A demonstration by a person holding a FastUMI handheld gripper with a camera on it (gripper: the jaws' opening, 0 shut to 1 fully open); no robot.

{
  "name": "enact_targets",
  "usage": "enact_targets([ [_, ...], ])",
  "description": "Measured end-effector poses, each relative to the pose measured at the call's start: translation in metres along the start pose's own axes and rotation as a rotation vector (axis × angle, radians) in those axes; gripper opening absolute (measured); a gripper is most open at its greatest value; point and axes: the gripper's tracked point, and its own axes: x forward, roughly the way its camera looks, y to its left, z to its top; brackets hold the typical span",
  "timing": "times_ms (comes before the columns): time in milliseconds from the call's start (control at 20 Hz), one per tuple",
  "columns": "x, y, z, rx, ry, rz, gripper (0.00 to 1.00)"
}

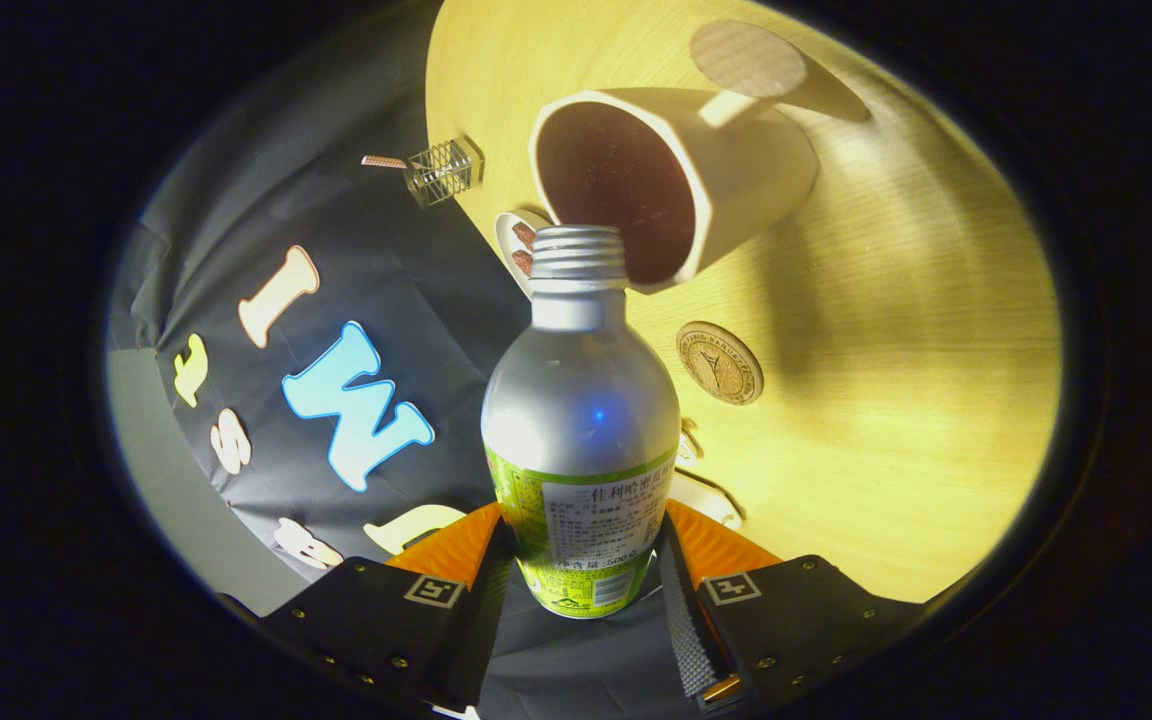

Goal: Take the bottle from table, then pour the juice into the cup, finally place the bottle on the coaster

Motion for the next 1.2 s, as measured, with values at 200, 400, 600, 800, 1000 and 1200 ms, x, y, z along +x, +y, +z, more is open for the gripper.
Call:
enact_targets([
  [200, -0.001, -0.012, 0.006, -0.113, -0.013, -0.039, 0.72],
  [400, 0.001, -0.026, 0.014, -0.223, -0.023, -0.071, 0.72],
  [600, 0.000, -0.042, 0.020, -0.359, -0.033, -0.110, 0.72],
  [800, 0.002, -0.053, 0.026, -0.511, -0.034, -0.149, 0.72],
  [1000, 0.001, -0.059, 0.036, -0.630, -0.053, -0.185, 0.72],
  [1200, 0.001, -0.065, 0.041, -0.746, -0.067, -0.217, 0.72],
])
